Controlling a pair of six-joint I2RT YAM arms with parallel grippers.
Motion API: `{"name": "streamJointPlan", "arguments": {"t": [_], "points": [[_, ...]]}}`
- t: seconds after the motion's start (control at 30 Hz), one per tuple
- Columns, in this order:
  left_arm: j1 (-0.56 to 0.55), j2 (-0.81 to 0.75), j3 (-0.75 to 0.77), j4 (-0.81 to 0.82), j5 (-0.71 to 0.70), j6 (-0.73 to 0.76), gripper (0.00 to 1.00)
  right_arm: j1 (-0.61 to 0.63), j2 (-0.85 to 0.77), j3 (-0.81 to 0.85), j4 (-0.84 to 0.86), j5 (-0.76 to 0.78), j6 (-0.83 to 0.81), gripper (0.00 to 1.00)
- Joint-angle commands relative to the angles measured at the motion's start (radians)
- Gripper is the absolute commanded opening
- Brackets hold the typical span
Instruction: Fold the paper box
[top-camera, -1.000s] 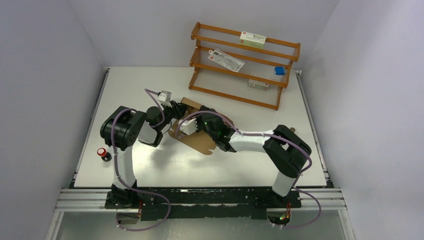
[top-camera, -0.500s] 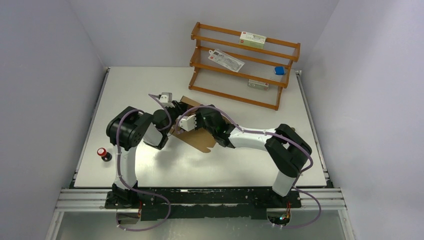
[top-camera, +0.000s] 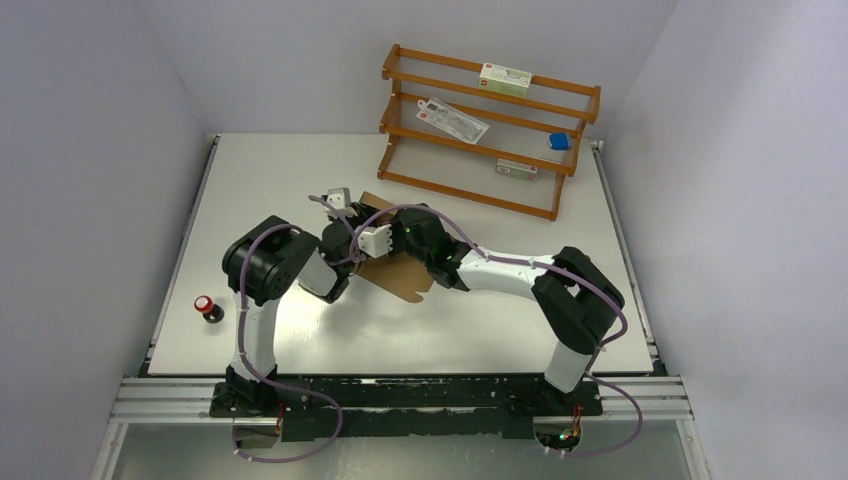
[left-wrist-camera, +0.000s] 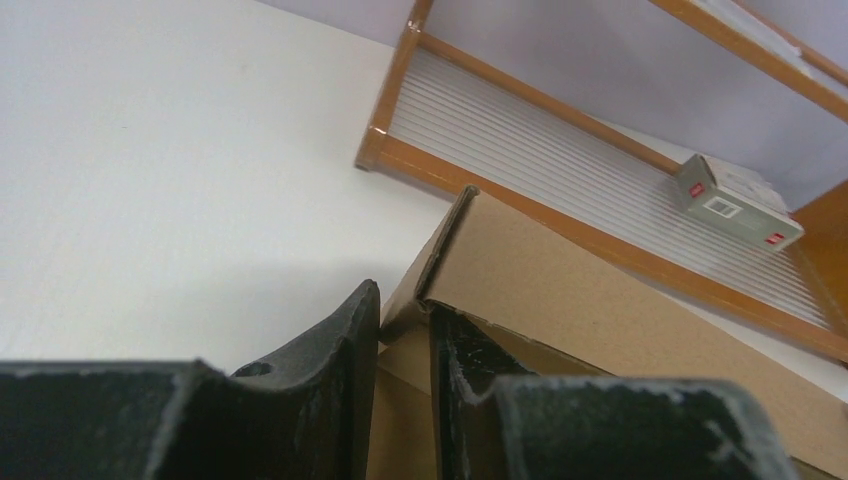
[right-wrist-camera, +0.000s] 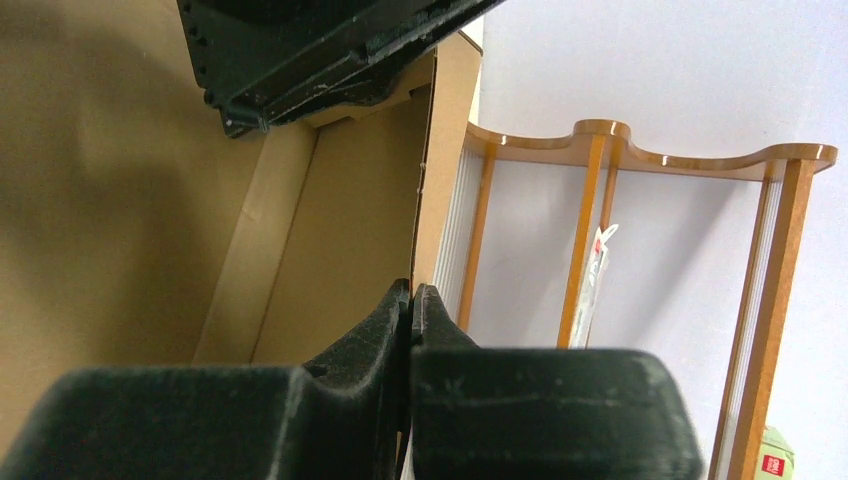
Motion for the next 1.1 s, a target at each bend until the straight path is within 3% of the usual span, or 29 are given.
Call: {"name": "streamJointPlan", "arguments": {"t": [0.0,0.17,0.3,0.47,0.63,0.87,1.07], "points": [[-0.024,-0.025,0.042,-0.032,-0.252,0.074,0.23,0.019,0.019,-0.008,-0.147,-0.111,0.047,0.00],[-0.045,-0.045,0.041,-0.072,-0.368,0.071,0.17,0.013,0.024,-0.009,-0.121,-0.096,0.054,0.00],[-0.045,-0.078,0.020,-0.064,-0.267,0.086,0.06,0.004,0.021,-0.050,-0.010,-0.039,0.039,0.00],[-0.044,-0.169,-0.024,-0.140,-0.182,0.089,0.05,0.001,0.013,-0.075,0.068,-0.002,0.028,0.05],[-0.021,-0.282,-0.052,-0.369,-0.062,0.043,0.05,0.001,-0.015,-0.108,0.126,0.022,0.037,0.19],[0.023,-0.379,-0.021,-0.715,0.083,0.058,0.05,0.001,-0.055,-0.157,0.153,0.044,0.082,0.24],[0.072,-0.416,-0.010,-0.831,0.177,0.091,0.05,0.001,-0.078,-0.205,0.180,0.052,0.120,0.34]]}}
